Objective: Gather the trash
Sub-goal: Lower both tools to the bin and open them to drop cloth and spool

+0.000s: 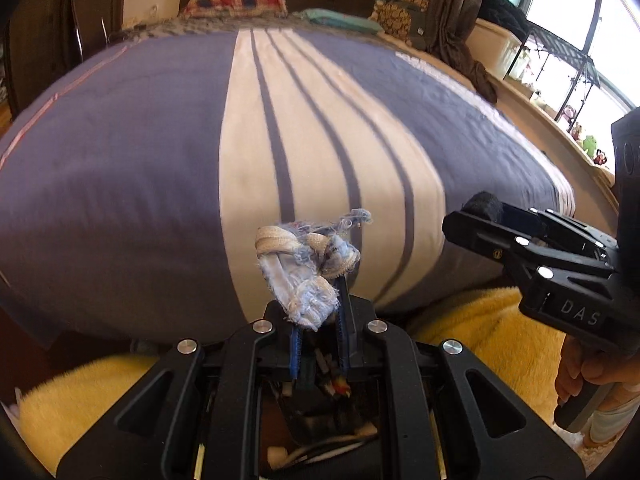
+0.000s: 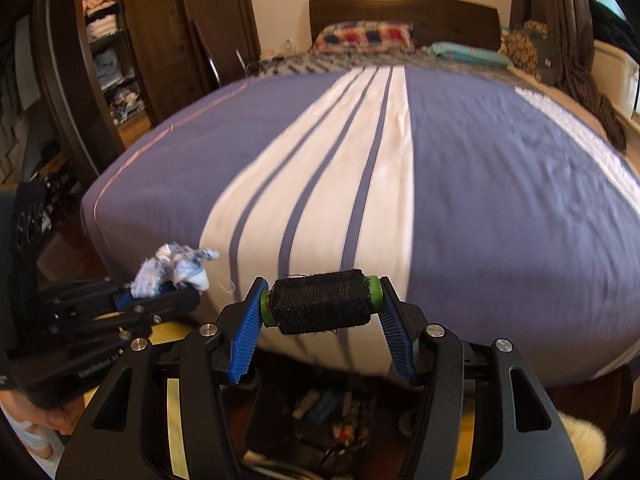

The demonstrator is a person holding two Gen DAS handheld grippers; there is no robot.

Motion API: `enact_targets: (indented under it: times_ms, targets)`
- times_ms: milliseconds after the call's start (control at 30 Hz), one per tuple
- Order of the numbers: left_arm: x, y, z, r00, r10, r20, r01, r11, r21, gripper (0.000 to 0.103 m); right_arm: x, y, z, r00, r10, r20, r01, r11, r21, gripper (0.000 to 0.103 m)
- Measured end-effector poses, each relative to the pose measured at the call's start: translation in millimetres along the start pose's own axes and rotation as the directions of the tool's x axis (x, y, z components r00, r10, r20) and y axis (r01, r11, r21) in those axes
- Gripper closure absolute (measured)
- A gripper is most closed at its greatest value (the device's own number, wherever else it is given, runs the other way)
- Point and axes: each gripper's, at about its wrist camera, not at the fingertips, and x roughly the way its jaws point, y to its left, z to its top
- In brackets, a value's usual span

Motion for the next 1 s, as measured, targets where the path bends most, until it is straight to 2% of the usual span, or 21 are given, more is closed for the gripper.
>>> enact_targets:
  times_ms: [133, 333, 500, 733, 833, 1000]
  targets:
    - [25, 5, -31, 0.996, -0.007, -0.091, 0.005, 1.0, -0.025, 0.09, 16, 1, -30, 0.997, -0.017, -0.07, 0.018, 1.0, 0.008, 0.047]
    - [65, 9, -68, 0.975, -0.026, -0.219, 0.016, 0.999, -0.05, 0.09, 46, -11, -65, 0.985, -0.028, -0.173, 0.037, 0.998, 0.05, 0.047]
    - [102, 13, -90, 0.941, -0.058, -0.334, 0.034, 0.996, -0.078, 0.09, 69, -18, -89, 0.968, -0.017, -0.25, 0.037, 0.996, 0.079, 0.047]
    - [141, 14, -111, 0.895, -0.077, -0.44, 0.048, 0.996, -0.078, 0.09, 108, -28, -110, 0.929, 0.035, -0.369, 0.02, 0.989, 0.143, 0.047]
    - [157, 20, -116, 0.872, -0.094, -0.481, 0.048, 0.993, -0.107, 0.09, 120, -29, -115, 0.915, 0.06, -0.4, 0.008, 0.986, 0.165, 0.047]
    - [160, 25, -117, 0.862, -0.102, -0.496, 0.039, 0.99, -0.135, 0.08, 135, -28, -114, 0.902, 0.071, -0.427, 0.005, 0.985, 0.174, 0.043]
